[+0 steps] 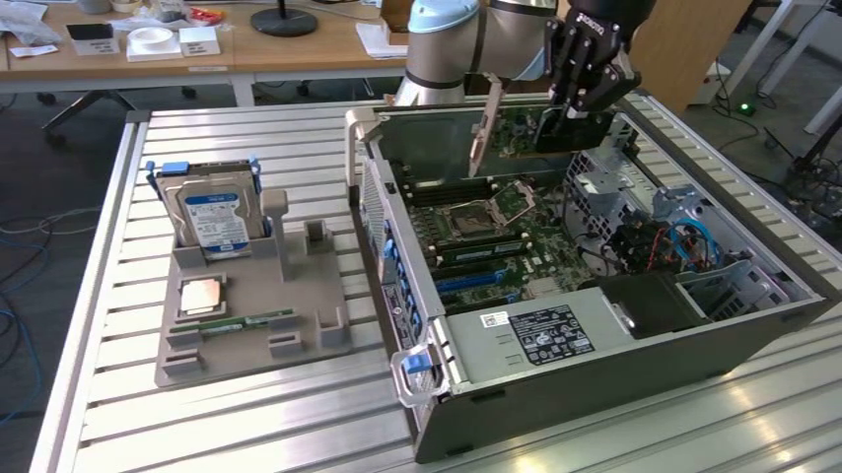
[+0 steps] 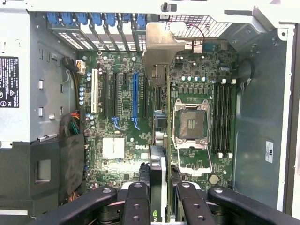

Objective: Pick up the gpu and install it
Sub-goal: 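Insert the gpu into the slot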

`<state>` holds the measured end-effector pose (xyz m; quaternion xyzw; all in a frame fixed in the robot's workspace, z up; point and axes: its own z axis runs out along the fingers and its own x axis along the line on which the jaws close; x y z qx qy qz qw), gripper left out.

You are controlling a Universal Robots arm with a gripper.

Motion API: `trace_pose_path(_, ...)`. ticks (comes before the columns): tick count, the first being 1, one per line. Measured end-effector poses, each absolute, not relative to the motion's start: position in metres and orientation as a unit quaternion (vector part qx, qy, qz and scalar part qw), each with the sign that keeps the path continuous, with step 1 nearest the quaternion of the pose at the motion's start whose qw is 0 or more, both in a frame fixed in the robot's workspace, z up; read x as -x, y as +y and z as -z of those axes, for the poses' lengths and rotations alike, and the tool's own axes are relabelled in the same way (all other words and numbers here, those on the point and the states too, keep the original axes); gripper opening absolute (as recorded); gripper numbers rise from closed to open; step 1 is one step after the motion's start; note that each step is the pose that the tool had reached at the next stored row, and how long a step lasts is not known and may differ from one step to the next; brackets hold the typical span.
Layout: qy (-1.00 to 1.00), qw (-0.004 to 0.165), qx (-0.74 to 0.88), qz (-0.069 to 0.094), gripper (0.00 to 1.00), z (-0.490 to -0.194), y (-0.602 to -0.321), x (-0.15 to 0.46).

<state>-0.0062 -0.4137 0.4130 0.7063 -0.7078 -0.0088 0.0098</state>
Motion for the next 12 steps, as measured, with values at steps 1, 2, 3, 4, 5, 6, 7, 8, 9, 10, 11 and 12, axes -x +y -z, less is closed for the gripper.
trace_pose_path(1, -0.708, 0.010, -0.706, 0.009, 0.27, -0.412, -0.414, 0.006)
trace_pose_path(2, -0.708, 0.010, -0.706, 0.009, 0.27, -0.411, -0.414, 0.006)
trace_pose_path(3, -0.708, 0.010, -0.706, 0.009, 0.27, -0.410, -0.414, 0.006)
trace_pose_path(4, -0.708, 0.010, -0.706, 0.009, 0.27, -0.409, -0.414, 0.006)
trace_pose_path(5, -0.708, 0.010, -0.706, 0.009, 0.27, -0.407, -0.414, 0.006)
trace_pose_path(6, -0.708, 0.010, -0.706, 0.009, 0.27, -0.406, -0.414, 0.006)
trace_pose_path(7, -0.708, 0.010, -0.706, 0.009, 0.27, -0.404, -0.414, 0.006)
trace_pose_path(8, -0.708, 0.010, -0.706, 0.009, 0.27, -0.403, -0.414, 0.006)
trace_pose_path(9, -0.708, 0.010, -0.706, 0.009, 0.27, -0.401, -0.414, 0.006)
trace_pose_path(10, -0.708, 0.010, -0.706, 0.009, 0.27, -0.400, -0.414, 0.006)
trace_pose_path(11, -0.708, 0.010, -0.706, 0.009, 0.27, -0.400, -0.414, 0.006)
trace_pose_path(12, -0.708, 0.010, -0.706, 0.009, 0.27, -0.400, -0.414, 0.006)
